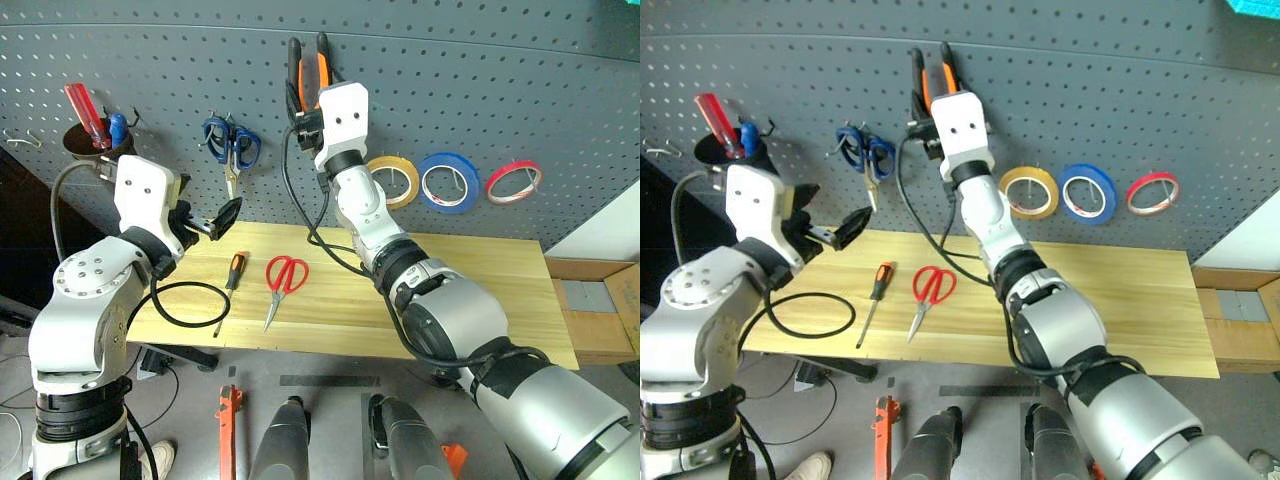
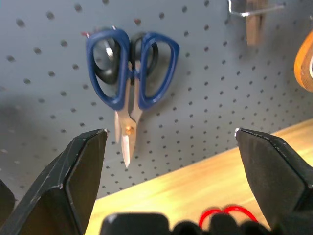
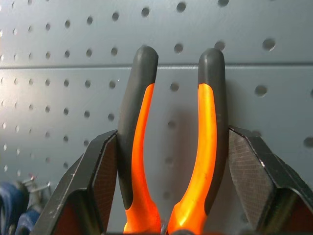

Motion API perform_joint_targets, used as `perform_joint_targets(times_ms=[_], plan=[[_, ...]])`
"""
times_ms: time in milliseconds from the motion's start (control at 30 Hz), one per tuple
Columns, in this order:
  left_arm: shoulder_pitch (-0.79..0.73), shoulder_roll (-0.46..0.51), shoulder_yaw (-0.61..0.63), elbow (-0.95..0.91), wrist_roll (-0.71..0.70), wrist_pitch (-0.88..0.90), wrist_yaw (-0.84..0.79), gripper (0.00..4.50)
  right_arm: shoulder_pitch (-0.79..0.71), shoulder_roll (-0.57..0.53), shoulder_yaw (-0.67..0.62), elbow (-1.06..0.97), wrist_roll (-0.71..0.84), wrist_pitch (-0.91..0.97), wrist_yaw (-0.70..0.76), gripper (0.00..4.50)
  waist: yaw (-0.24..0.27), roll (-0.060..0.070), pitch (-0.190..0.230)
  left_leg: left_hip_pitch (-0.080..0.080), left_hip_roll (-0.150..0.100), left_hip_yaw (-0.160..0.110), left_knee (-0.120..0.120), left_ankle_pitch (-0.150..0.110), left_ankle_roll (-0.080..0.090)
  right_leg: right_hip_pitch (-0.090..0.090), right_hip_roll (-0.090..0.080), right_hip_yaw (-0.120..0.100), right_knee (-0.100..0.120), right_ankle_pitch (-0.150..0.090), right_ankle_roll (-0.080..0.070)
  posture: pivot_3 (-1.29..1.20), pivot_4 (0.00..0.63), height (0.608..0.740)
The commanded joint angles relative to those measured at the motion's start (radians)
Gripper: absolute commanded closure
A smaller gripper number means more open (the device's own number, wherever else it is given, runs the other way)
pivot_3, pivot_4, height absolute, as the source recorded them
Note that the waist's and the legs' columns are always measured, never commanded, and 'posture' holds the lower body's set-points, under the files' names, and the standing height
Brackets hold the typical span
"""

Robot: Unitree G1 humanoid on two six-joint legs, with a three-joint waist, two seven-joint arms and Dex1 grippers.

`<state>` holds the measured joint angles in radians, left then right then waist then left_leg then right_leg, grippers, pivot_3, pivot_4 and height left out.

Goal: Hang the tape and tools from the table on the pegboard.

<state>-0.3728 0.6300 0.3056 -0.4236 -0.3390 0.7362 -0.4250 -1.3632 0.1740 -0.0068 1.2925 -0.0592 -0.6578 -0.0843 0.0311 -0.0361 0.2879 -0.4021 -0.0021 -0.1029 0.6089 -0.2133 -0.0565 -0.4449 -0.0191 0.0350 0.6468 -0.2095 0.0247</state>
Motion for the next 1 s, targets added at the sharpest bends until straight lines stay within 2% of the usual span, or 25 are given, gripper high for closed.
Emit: perform_joint_targets(times_ms=[33,167,333,467,633,667,800,933,1000], plan=[[0.008,0.007,0.031,-0.035,-0.007,-0.022,0.01,0.0,0.081,0.123,0.028,-0.029,-0.004,0.041,0.08,1.7,-0.002,0.0,0.0,0.0,0.0,0.0,0.0,0.0,0.0,0.0,0.0,0.0,0.0,0.0,0.0,0.31,0.284,0.74],[0.003,-0.03,0.001,-0.005,0.01,-0.066,0.029,0.0,0.159,0.105,0.058,-0.068,-0.016,0.073,0.151,1.7,-0.012,-0.001,-0.001,0.002,0.001,0.003,0.0,0.0,0.0,0.0,0.0,0.002,0.0,0.0,0.0,0.28,0.277,0.74],[-0.039,-0.072,-0.033,0.054,0.028,-0.128,0.046,0.0,0.258,0.044,0.086,-0.231,-0.003,0.133,0.229,0.05,-0.011,-0.001,-0.001,0.004,0.002,0.002,0.0,0.0,-0.001,0.003,0.001,0.001,0.0,0.0,0.0,0.24,0.256,0.74],[-0.061,-0.117,-0.073,0.13,0.048,-0.209,0.052,0.0,0.379,-0.03,0.115,-0.514,0.024,0.258,0.313,0.02,-0.009,-0.001,-0.002,0.001,0.001,0.002,0.001,0.002,-0.004,0.001,0.001,0.002,0.0,0.001,0.0,0.15,0.219,0.74],[-0.085,-0.208,-0.151,0.252,0.105,-0.332,0.074,0.0,0.569,-0.168,0.154,-0.966,0.039,0.521,0.459,0.02,-0.008,-0.004,-0.009,0.001,0.0,0.001,0.002,0.004,-0.008,0.002,-0.001,0.0,-0.001,0.002,0.002,0.06,0.187,0.74],[-0.079,-0.222,-0.161,0.272,0.116,-0.351,0.079,0.0,0.602,-0.193,0.161,-1.044,0.046,0.571,0.487,0.02,-0.009,-0.004,-0.01,0.001,-0.001,0.001,0.002,0.004,-0.008,0.003,-0.001,0.001,-0.001,0.002,0.003,0.01,0.168,0.74],[0.007,-0.272,-0.211,0.315,0.163,-0.402,0.102,0.0,0.743,-0.308,0.191,-1.337,0.103,0.765,0.609,0.02,-0.035,-0.005,-0.018,0.0,-0.002,0.004,0.005,0.005,-0.008,0.003,-0.003,0.004,-0.002,0.004,0.006,-0.06,0.158,0.74],[0.115,-0.315,-0.267,0.43,0.231,-0.473,0.129,0.0,0.913,-0.417,0.211,-1.512,0.16,0.876,0.703,0.02,-0.066,-0.006,-0.039,0.001,-0.002,0.006,0.004,0.004,-0.007,0.003,-0.003,0.005,-0.002,0.004,0.006,-0.11,0.149,0.74],[0.152,-0.333,-0.298,0.529,0.282,-0.514,0.162,0.0,1.008,-0.492,0.252,-1.529,0.141,0.813,0.776,0.02,-0.081,-0.006,-0.046,0.003,-0.002,0.006,0.004,0.004,-0.007,0.004,-0.002,0.006,-0.002,0.004,0.006,-0.14,0.16,0.74]])
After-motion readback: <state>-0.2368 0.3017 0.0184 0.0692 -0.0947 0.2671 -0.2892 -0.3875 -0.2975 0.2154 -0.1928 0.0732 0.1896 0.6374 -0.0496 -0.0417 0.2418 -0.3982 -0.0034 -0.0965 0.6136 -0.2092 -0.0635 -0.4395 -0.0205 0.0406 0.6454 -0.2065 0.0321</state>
